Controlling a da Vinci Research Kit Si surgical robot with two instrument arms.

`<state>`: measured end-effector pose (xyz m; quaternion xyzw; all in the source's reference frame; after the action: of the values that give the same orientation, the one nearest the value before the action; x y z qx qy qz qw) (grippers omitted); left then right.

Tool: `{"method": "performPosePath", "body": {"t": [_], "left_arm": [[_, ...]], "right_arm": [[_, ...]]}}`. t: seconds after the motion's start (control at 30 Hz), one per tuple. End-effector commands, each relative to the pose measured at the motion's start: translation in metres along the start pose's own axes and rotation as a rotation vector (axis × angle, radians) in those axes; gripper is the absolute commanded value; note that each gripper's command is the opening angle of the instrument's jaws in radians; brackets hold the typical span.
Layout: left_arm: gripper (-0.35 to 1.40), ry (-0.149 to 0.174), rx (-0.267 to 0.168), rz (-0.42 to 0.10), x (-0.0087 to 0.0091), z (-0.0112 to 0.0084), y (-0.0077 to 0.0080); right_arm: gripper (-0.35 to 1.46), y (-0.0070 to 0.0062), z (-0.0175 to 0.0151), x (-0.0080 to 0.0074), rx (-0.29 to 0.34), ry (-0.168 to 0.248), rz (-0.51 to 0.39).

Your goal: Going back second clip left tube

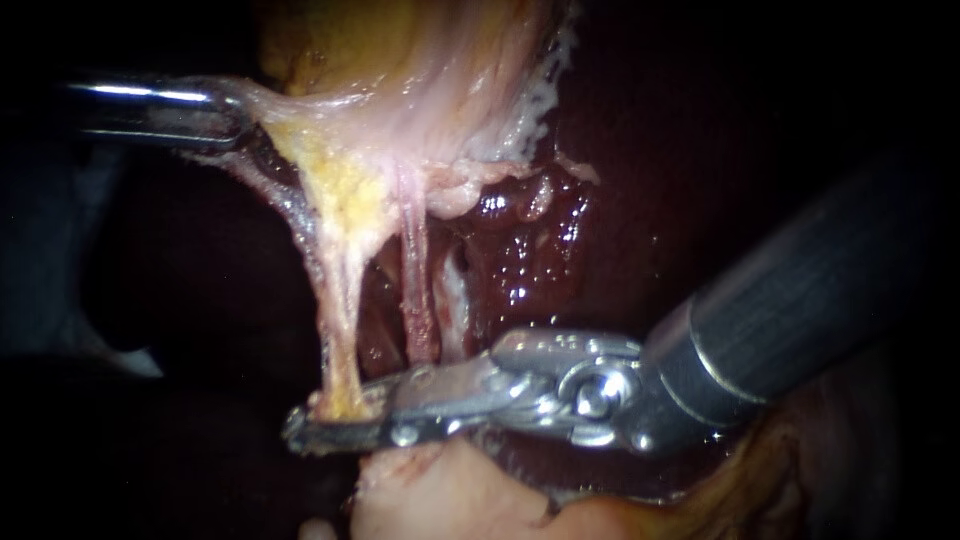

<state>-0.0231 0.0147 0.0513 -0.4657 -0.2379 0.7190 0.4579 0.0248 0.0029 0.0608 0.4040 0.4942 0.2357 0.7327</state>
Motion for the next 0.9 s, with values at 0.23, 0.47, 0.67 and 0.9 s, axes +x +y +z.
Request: {"method": "performPosePath", "body": {"t": [0.23, 0.47, 0.67, 0.9], "left_arm": [[-0.35, 0.0, 0.0, 0.0, 0.0, 0.0, 0.0], [-0.35, 0.0, 0.0, 0.0, 0.0, 0.0, 0.0], [-0.35, 0.0, 0.001, 0.001, -0.0001, 0.0001, 0.0], [-0.35, 0.001, 0.001, 0.001, -0.0002, 0.0001, 0.0]], "right_arm": [[-0.05, -0.0001, 0.0002, 0.0002, 0.004, 0.04, 0.001], [0.45, 0.0, 0.0012, 0.0008, 0.014, 0.082, 0.002], [0.48, 0.0008, 0.0012, 0.0008, -0.024, 0.099, -0.001], [0.49, 0.003, 0.0007, 0.0009, -0.111, 0.119, -0.098]]}}
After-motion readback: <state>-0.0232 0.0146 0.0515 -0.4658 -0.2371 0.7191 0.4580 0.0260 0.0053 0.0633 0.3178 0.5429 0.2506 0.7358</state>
